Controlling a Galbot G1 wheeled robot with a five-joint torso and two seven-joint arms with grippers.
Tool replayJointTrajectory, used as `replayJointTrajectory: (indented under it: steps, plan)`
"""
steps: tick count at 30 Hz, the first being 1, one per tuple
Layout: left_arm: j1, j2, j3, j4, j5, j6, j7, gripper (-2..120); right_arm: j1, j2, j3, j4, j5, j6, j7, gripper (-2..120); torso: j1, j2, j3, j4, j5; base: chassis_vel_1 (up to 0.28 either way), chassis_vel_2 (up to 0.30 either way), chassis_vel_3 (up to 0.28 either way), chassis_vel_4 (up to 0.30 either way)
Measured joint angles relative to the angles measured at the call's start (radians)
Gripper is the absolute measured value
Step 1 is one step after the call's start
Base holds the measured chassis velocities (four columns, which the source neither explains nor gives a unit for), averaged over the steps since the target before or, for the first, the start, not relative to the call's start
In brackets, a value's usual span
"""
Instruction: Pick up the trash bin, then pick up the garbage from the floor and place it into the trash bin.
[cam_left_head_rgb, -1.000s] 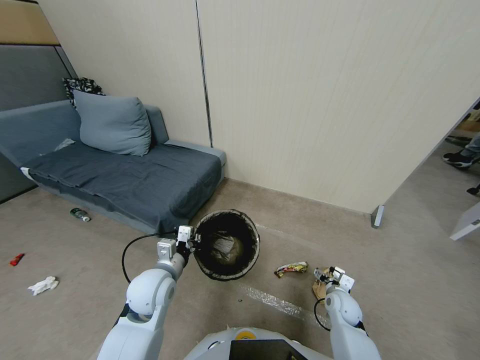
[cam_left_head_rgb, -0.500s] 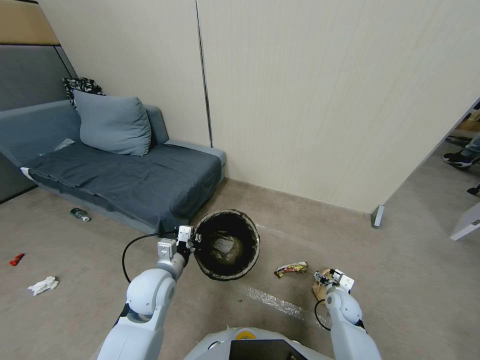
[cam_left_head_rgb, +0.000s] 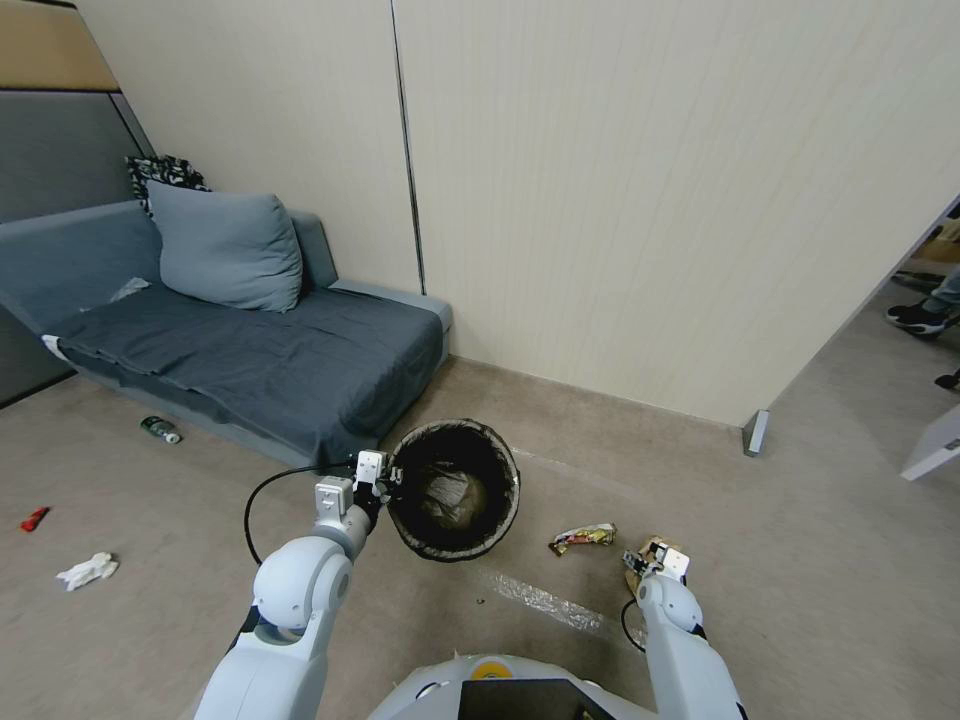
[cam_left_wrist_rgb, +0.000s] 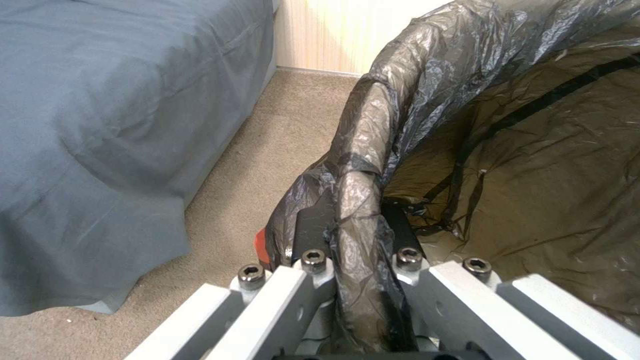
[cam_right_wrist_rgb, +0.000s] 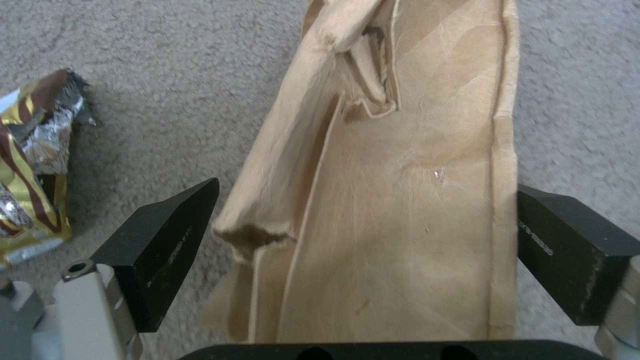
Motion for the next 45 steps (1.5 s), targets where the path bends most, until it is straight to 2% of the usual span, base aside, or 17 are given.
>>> replayJointTrajectory:
  steps: [9, 11, 13, 15, 16, 19, 20, 21, 23, 25, 26, 29, 30, 32, 33, 35, 45]
  plan:
    - [0.001, 0.001, -0.003, 0.000, 0.001, 0.000, 0.001, 1, 0.014, 0.003, -0.001, -0.016, -0.015, 0.007, -0.011, 99, 0.000, 0.000, 0.000, 0.0000, 0.0000, 0.000, 0.000, 0.000, 0.000]
    - [0.002, 0.000, -0.003, -0.001, 0.001, 0.000, 0.001, 1, 0.014, 0.005, 0.000, -0.016, -0.016, 0.010, -0.016, 88, 0.000, 0.000, 0.000, -0.0001, 0.0000, 0.000, 0.000, 0.000, 0.000]
    - [0.002, 0.000, -0.003, -0.001, 0.001, 0.000, 0.001, 1, 0.014, 0.005, 0.000, -0.016, -0.016, 0.010, -0.017, 86, 0.000, 0.000, 0.000, 0.0000, 0.0000, 0.000, 0.000, 0.000, 0.000]
    - [0.004, -0.001, -0.003, -0.002, 0.001, 0.000, 0.001, 1, 0.011, 0.006, 0.000, -0.015, -0.016, 0.012, -0.022, 74, 0.000, 0.000, 0.000, 0.0000, 0.0000, 0.000, 0.000, 0.000, 0.000]
    - [0.004, -0.001, -0.003, -0.002, 0.001, 0.000, 0.001, 1, 0.011, 0.006, 0.000, -0.015, -0.016, 0.012, -0.022, 74, 0.000, 0.000, 0.000, 0.0000, 0.0000, 0.000, 0.000, 0.000, 0.000]
    - [0.005, -0.001, -0.004, -0.003, 0.001, -0.001, 0.001, 1, 0.010, 0.007, 0.000, -0.013, -0.017, 0.014, -0.027, 59, 0.000, 0.000, 0.000, -0.0001, 0.0000, 0.000, 0.000, 0.000, 0.000]
    - [0.005, -0.001, -0.004, -0.003, 0.001, -0.001, 0.001, 1, 0.010, 0.007, 0.000, -0.013, -0.017, 0.014, -0.027, 59, 0.000, 0.000, 0.000, -0.0001, 0.0000, 0.000, 0.000, 0.000, 0.000]
    - [0.005, -0.001, -0.004, -0.003, 0.001, -0.001, 0.001, 1, 0.010, 0.008, 0.000, -0.012, -0.017, 0.015, -0.027, 52, 0.000, 0.000, 0.000, -0.0001, -0.0002, 0.000, 0.000, 0.000, 0.000]
    - [0.005, -0.001, -0.005, -0.003, 0.001, -0.002, 0.001, 1, 0.010, 0.008, 0.000, -0.011, -0.018, 0.017, -0.027, 49, 0.000, 0.000, 0.000, -0.0001, -0.0003, 0.000, 0.000, 0.000, 0.000]
    - [0.005, -0.001, -0.005, -0.003, 0.001, -0.002, 0.002, 1, 0.010, 0.010, 0.000, -0.010, -0.022, 0.019, -0.027, 39, 0.000, 0.000, 0.000, -0.0002, -0.0004, 0.000, 0.000, 0.000, 0.000]
    - [0.005, -0.001, -0.005, -0.003, 0.001, -0.002, 0.002, 1, 0.010, 0.010, 0.000, -0.010, -0.022, 0.019, -0.027, 39, 0.000, 0.000, 0.000, -0.0002, -0.0004, 0.000, 0.000, 0.000, 0.000]
    - [0.005, -0.002, -0.005, -0.001, 0.001, -0.003, 0.002, 1, 0.009, 0.012, 0.000, -0.009, -0.029, 0.024, -0.030, 22, 0.000, 0.000, 0.000, 0.0002, -0.0002, 0.000, 0.000, 0.000, 0.000]
    - [0.005, -0.002, -0.005, -0.001, 0.001, -0.003, 0.002, 1, 0.009, 0.012, 0.000, -0.009, -0.029, 0.024, -0.030, 22, 0.000, 0.000, 0.000, 0.0002, -0.0002, 0.000, 0.000, 0.000, 0.000]
    - [0.005, -0.003, -0.005, 0.000, 0.001, -0.003, 0.002, 1, 0.006, 0.014, -0.001, -0.008, -0.032, 0.026, -0.032, 11, 0.000, 0.000, 0.000, 0.0003, 0.0000, 0.000, 0.000, 0.000, 0.000]
    - [0.005, -0.003, -0.005, 0.000, 0.001, -0.003, 0.002, 1, 0.006, 0.014, -0.001, -0.008, -0.032, 0.026, -0.032, 11, 0.000, 0.000, 0.000, 0.0003, 0.0000, 0.000, 0.000, 0.000, 0.000]
    - [0.005, -0.003, -0.005, 0.001, 0.001, -0.004, 0.003, 1, 0.005, 0.014, -0.002, -0.008, -0.035, 0.028, -0.034, 2, 0.000, 0.000, 0.000, 0.0003, 0.0001, 0.000, 0.000, 0.000, 0.000]
    - [0.006, -0.006, -0.005, -0.003, 0.001, -0.005, 0.004, 1, 0.000, 0.015, -0.001, -0.001, -0.040, 0.032, -0.040, 0, 0.000, 0.000, 0.000, 0.0000, 0.0002, 0.000, 0.000, 0.000, 0.000]
